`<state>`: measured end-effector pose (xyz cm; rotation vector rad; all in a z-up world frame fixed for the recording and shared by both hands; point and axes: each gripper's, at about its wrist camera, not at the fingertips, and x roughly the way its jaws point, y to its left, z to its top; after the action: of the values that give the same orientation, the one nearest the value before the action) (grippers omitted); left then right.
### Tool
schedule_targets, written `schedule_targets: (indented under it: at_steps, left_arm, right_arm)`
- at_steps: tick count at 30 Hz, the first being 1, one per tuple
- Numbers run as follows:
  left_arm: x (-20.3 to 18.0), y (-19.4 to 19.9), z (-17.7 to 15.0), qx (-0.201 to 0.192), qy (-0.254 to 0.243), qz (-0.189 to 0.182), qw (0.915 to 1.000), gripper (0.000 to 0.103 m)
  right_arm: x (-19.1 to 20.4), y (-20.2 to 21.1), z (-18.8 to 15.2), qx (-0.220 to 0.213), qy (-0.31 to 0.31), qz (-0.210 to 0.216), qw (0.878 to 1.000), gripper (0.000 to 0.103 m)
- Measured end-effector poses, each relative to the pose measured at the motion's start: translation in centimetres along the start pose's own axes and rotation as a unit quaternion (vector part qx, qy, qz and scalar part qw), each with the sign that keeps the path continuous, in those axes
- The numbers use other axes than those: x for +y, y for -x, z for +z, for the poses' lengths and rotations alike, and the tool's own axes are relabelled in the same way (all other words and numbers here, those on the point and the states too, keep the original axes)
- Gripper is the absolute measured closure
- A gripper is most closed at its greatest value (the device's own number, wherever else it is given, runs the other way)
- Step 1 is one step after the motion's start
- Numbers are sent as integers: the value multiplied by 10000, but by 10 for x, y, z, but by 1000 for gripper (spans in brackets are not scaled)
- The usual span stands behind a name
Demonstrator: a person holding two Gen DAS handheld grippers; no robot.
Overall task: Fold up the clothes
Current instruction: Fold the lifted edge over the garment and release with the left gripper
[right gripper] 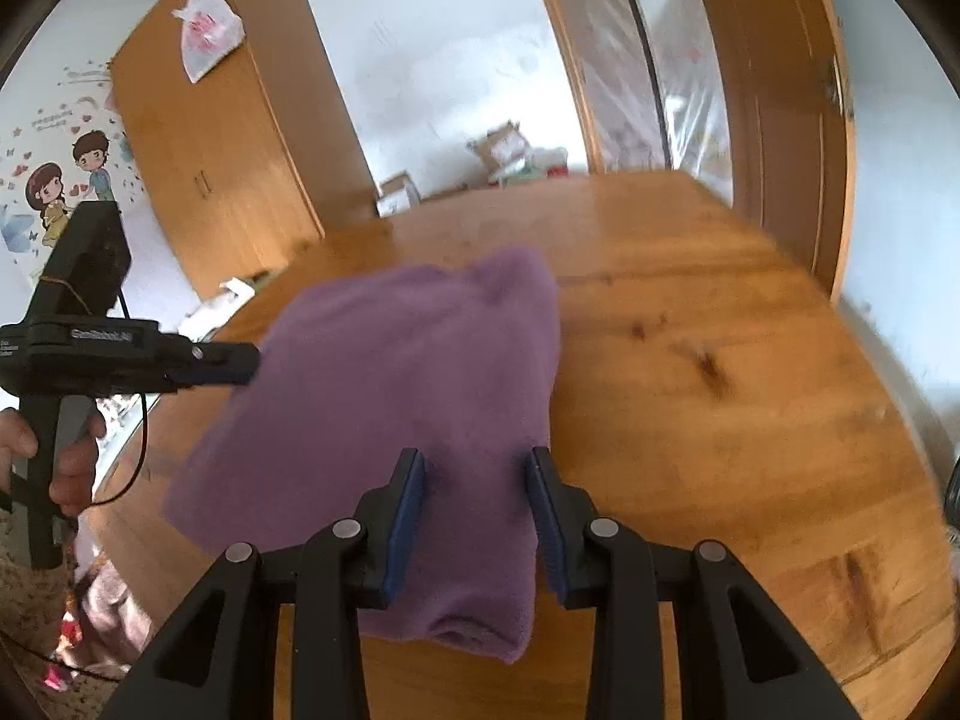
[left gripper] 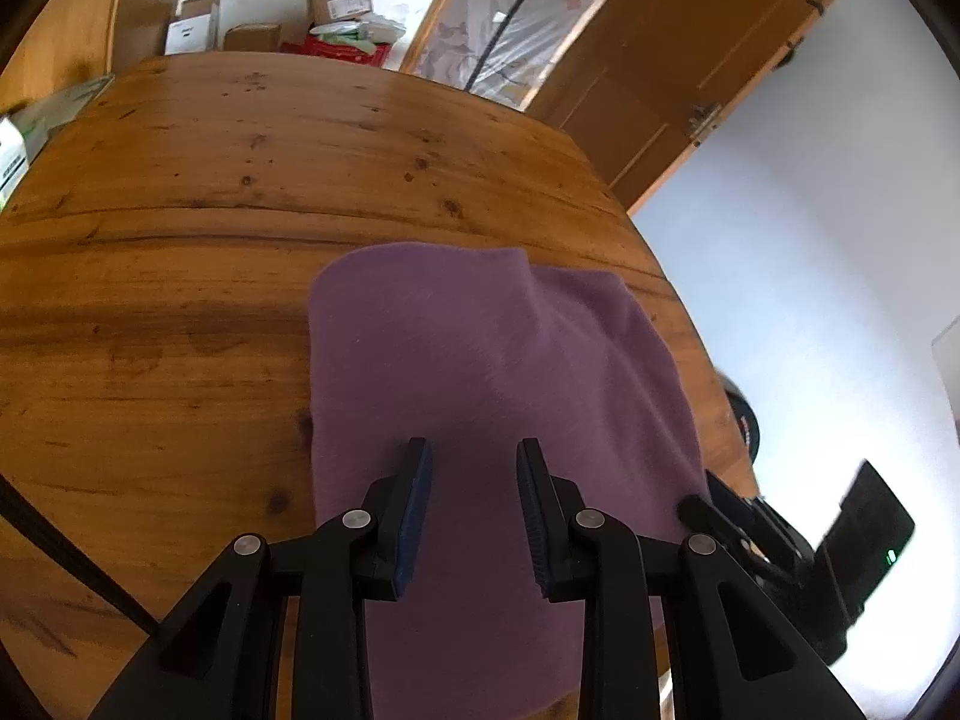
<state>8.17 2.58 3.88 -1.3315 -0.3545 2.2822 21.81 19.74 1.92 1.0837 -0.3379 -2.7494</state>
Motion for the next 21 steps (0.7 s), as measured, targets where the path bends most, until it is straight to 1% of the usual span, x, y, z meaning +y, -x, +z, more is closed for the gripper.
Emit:
schedule_targets:
  at_steps: [5, 9, 11, 13, 15, 18, 21]
  left_arm:
    - [8, -3, -10, 121, -26, -85, 9999, 73]
    - [17, 0, -22, 104, 8, -144, 9998, 73]
    - [19, 3, -27, 85, -9, -150, 9999, 73]
    - [21, 6, -32, 70, 18, -196, 9998, 73]
    - [23, 9, -36, 81, 80, -278, 9995, 73]
    - [25, 12, -39, 51, 77, -333, 9994, 72]
    - [25, 11, -42, 35, -24, -311, 9995, 72]
  right_arm:
    - [-9, 1, -8, 97, -53, 31, 9999, 65]
    - [-10, 7, -13, 178, 0, -20, 9998, 63]
    - [-8, 11, -13, 226, 108, -106, 9996, 63]
    - [-2, 16, -11, 273, 349, -245, 9987, 63]
    - [1, 23, -7, 196, 410, -298, 9985, 63]
    - [8, 30, 2, -57, 432, -52, 9990, 63]
    - [17, 16, 5, 24, 539, -76, 9985, 63]
